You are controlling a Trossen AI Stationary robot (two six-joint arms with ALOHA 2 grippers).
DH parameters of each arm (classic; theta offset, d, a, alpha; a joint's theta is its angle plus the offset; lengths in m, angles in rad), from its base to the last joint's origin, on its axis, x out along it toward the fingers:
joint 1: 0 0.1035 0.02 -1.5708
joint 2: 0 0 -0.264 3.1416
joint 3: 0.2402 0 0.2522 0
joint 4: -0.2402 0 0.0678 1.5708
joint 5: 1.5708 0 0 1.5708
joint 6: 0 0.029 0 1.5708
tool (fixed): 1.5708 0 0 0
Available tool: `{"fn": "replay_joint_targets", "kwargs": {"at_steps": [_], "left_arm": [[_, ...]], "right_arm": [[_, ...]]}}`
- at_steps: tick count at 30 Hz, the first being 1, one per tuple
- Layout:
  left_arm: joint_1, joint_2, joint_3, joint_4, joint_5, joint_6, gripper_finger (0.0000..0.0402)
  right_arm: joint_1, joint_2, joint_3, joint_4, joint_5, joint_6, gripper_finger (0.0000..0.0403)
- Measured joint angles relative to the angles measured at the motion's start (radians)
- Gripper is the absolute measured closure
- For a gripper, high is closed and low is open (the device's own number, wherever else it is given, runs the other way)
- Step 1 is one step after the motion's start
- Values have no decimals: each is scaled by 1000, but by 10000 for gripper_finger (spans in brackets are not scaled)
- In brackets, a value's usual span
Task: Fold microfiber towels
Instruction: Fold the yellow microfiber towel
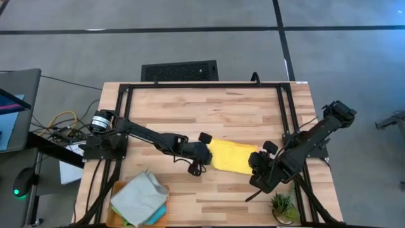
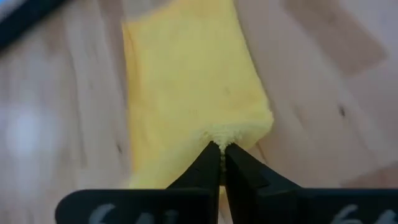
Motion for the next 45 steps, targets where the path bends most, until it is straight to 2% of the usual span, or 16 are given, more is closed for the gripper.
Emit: {"fn": "replay_joint_targets", "kwargs": {"at_steps": [5, 12, 18, 23, 25, 33, 38, 45], "left_arm": [[14, 6, 69, 19, 15, 60, 401], [31, 149, 201, 22, 23, 148, 401], [33, 292, 404, -24, 26, 243, 401], [36, 395, 567, -154, 37, 329, 401], [39, 429, 626, -159, 43, 366, 401], [64, 526, 800, -218, 59, 430, 401], [73, 524, 834, -215, 70, 495, 401], [80, 523, 861, -199, 142, 521, 401]], "right_arm": [[32, 0, 65, -101, 25, 22, 227], [56, 0, 81, -148, 34, 69, 225], [80, 0, 81, -159, 33, 96, 227], [106, 1, 85, -208, 33, 128, 225], [113, -1, 89, -239, 33, 159, 226], [146, -1, 89, -333, 32, 253, 225], [156, 0, 91, -331, 33, 255, 227], [155, 0, 91, -333, 33, 255, 225]]}}
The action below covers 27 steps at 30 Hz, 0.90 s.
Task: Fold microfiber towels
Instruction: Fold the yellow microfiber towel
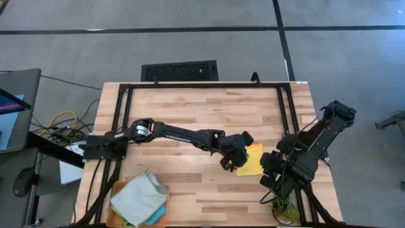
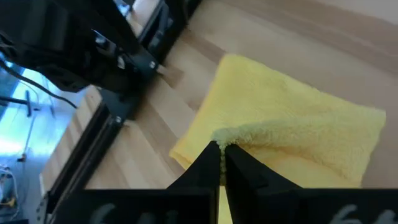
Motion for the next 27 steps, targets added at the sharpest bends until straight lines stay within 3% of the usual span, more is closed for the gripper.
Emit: {"fn": "replay_joint_targets", "kwargs": {"at_steps": [4, 10, 27], "left_arm": [[0, 1, -1, 2, -2, 5, 401], [-3, -1, -1, -132, -107, -91, 401], [-102, -10, 162, -910, -201, -524, 401]], "right_arm": [[0, 0, 0, -1, 0, 14, 225], [-11, 0, -22, 60, 0, 22, 229], [-132, 32, -55, 301, 2, -168, 237]]}}
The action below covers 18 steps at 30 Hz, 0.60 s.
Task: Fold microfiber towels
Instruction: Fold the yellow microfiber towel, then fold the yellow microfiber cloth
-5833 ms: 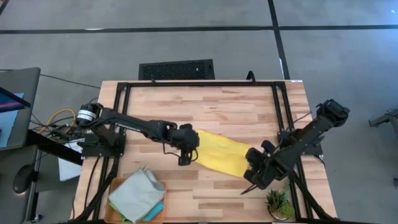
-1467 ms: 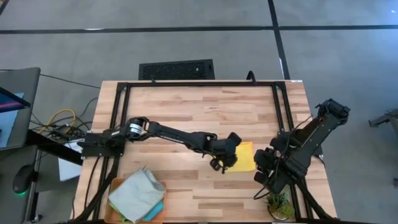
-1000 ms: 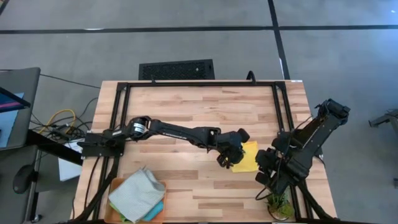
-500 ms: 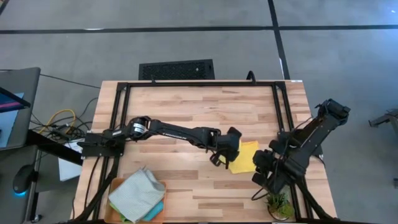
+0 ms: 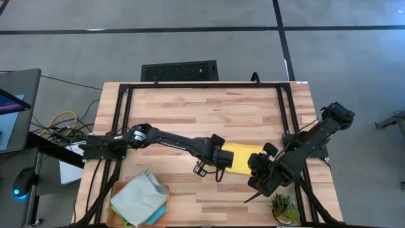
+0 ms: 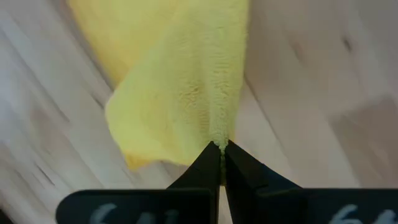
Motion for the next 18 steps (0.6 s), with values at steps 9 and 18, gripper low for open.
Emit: {"fn": "replay_joint_targets", "kwargs": {"at_steps": [9, 18], "left_arm": [[-70, 0, 11, -287, 3, -273, 401], [-104, 0, 11, -295, -52, -319, 401]], "right_arm": [[-39, 134, 0, 158, -1, -113, 239], [-88, 269, -1, 260, -49, -183, 241]]}}
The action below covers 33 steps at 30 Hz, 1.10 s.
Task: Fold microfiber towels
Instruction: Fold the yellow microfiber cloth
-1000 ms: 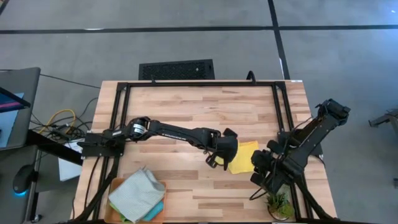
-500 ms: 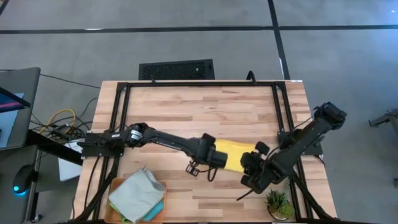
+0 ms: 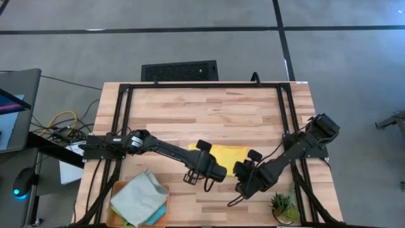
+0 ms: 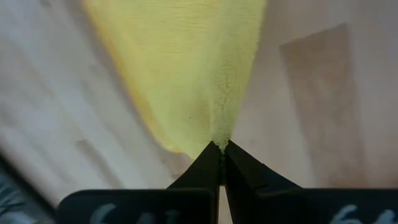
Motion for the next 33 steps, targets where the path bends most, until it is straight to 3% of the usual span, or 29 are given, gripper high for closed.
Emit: {"fn": "replay_joint_targets", "kwargs": {"at_steps": [4, 15, 29, 33], "left_arm": [[5, 0, 0, 20, -90, 28, 401], [56, 0, 6, 212, -101, 238, 401], [84, 0, 6, 483, -82, 513, 401], [93, 0, 6, 542, -14, 584, 401]], "right_arm": [[-7, 1, 0, 15, -12, 0, 244], [-17, 31, -1, 21, 0, 8, 247], [-20, 85, -1, 37, -6, 28, 249], [-19, 83, 1, 34, -9, 27, 249]]}}
